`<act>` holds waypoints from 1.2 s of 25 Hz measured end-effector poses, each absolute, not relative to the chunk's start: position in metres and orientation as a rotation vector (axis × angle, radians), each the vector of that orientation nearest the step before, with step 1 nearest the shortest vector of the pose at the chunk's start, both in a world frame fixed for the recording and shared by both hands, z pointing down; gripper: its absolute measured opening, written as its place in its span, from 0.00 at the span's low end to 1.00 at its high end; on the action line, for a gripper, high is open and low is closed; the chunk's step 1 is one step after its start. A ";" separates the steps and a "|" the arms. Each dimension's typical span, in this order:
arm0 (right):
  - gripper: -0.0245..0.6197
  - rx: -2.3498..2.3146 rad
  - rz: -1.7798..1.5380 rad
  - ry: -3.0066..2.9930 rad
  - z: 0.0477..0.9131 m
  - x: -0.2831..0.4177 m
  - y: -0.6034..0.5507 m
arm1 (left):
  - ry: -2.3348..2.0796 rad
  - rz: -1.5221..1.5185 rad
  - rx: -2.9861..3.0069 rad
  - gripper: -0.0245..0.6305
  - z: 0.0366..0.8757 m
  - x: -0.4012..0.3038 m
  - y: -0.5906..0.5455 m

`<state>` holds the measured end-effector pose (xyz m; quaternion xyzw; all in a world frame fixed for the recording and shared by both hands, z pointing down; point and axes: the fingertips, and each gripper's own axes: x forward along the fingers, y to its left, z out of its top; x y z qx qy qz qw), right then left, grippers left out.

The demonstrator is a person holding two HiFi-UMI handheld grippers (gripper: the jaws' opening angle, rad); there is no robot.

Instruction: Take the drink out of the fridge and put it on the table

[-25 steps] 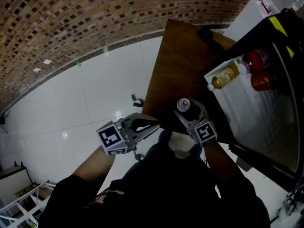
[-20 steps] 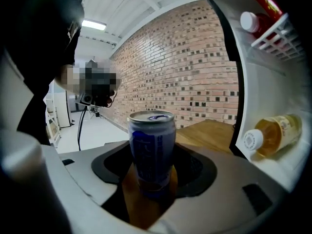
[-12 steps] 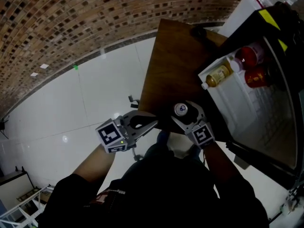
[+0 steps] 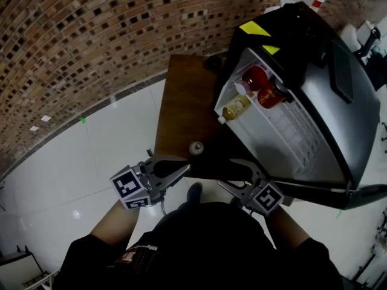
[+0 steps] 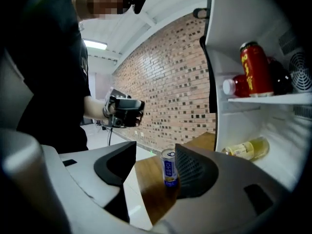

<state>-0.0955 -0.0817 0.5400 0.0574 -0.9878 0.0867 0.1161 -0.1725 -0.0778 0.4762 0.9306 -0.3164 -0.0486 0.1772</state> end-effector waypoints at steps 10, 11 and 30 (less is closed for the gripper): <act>0.34 -0.082 0.310 -3.024 0.410 0.051 -0.004 | -0.751 -0.112 2.773 0.04 0.395 0.003 -0.054; 0.34 -0.076 0.285 -3.030 0.403 0.067 0.002 | -0.739 -0.103 2.782 0.04 0.391 0.019 -0.051; 0.05 0.829 0.311 -2.985 0.384 0.298 -0.021 | -0.535 -0.018 2.760 0.11 0.372 0.162 -0.024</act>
